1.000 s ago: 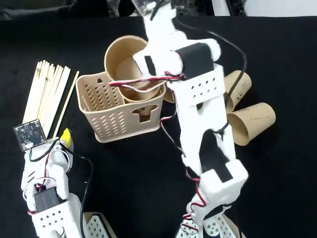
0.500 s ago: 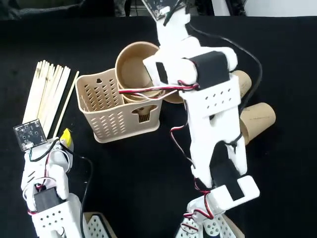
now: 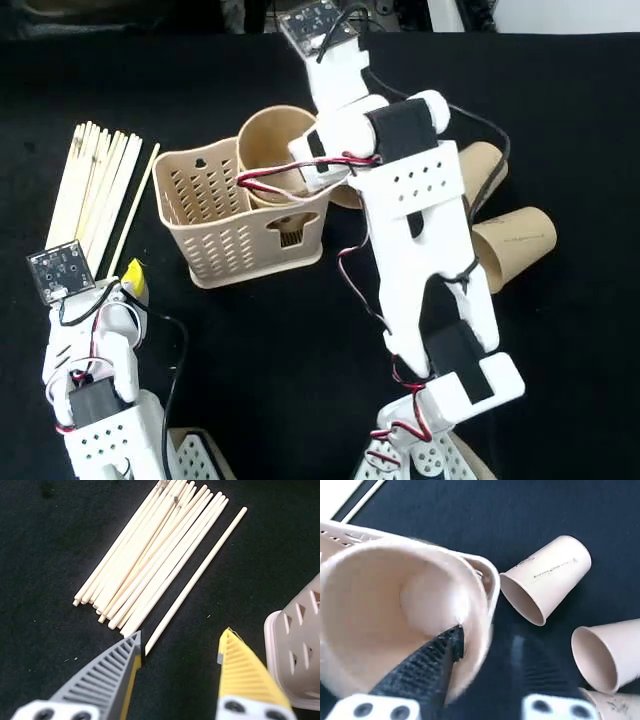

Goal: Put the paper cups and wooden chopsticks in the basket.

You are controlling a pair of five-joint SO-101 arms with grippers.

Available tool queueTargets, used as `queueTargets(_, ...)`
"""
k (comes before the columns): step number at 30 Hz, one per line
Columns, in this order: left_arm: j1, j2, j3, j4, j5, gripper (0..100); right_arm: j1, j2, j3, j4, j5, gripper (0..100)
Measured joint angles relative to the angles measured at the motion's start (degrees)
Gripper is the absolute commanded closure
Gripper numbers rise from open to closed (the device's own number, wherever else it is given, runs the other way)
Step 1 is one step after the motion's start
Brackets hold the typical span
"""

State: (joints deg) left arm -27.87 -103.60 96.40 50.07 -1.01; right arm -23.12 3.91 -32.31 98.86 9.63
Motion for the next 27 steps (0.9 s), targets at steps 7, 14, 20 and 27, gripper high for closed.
queueTargets(7,-4.04,1.14,-4.57,0.88,-3.25,72,-3.16,-2.29,-6.33,0.53,2.37,66.2)
queueTargets(14,-3.25,18.11,-16.79,0.88,-9.32,72,1.32,-11.52,-7.03,0.53,5.45,70.2)
queueTargets(20,-3.25,45.89,-33.23,0.00,-17.85,72,15.47,-19.08,7.47,0.53,21.89,70.1)
queueTargets(27,-3.25,82.20,-53.71,-0.09,-21.01,72,33.49,-25.32,31.91,-5.10,47.65,70.1)
